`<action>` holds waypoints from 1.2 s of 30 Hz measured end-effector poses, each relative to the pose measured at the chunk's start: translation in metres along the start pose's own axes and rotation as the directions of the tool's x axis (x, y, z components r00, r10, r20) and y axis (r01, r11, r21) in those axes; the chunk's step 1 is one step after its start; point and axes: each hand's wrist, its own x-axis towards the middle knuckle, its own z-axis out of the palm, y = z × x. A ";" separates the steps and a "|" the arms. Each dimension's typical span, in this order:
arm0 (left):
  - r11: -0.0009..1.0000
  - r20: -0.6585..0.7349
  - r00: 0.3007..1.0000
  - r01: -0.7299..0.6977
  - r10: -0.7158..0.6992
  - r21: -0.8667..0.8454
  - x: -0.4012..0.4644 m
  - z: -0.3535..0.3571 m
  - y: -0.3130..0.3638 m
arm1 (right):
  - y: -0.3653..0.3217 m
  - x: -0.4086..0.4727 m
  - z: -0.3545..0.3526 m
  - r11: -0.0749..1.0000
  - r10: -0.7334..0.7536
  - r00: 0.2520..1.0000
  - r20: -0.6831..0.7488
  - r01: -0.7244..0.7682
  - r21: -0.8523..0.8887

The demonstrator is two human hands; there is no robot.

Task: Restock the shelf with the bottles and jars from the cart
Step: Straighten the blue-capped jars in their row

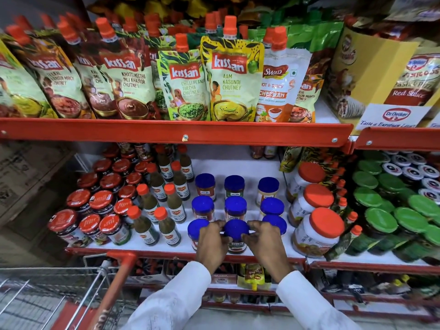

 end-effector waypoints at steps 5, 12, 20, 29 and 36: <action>1.000 -0.002 1.000 -0.008 0.008 0.015 -0.002 -0.001 0.003 | 0.003 -0.001 -0.002 1.000 0.002 1.000 0.002 -0.002 0.021; 0.979 -0.046 0.992 -0.109 0.119 0.174 -0.015 -0.010 0.025 | 0.029 -0.016 -0.038 0.997 0.006 0.990 -0.139 0.005 0.078; 0.980 0.033 0.980 -0.199 0.198 0.025 -0.012 0.037 0.073 | 0.068 -0.020 -0.051 0.973 0.126 0.975 -0.185 -0.086 0.213; 0.995 0.150 0.985 -0.086 0.079 0.042 0.000 0.065 0.083 | 0.071 -0.013 -0.051 0.943 0.099 0.993 -0.065 -0.072 0.325; 0.999 0.174 0.984 -0.031 0.027 0.021 -0.012 0.069 0.080 | 0.080 -0.013 -0.059 0.964 0.055 0.995 -0.079 -0.032 0.265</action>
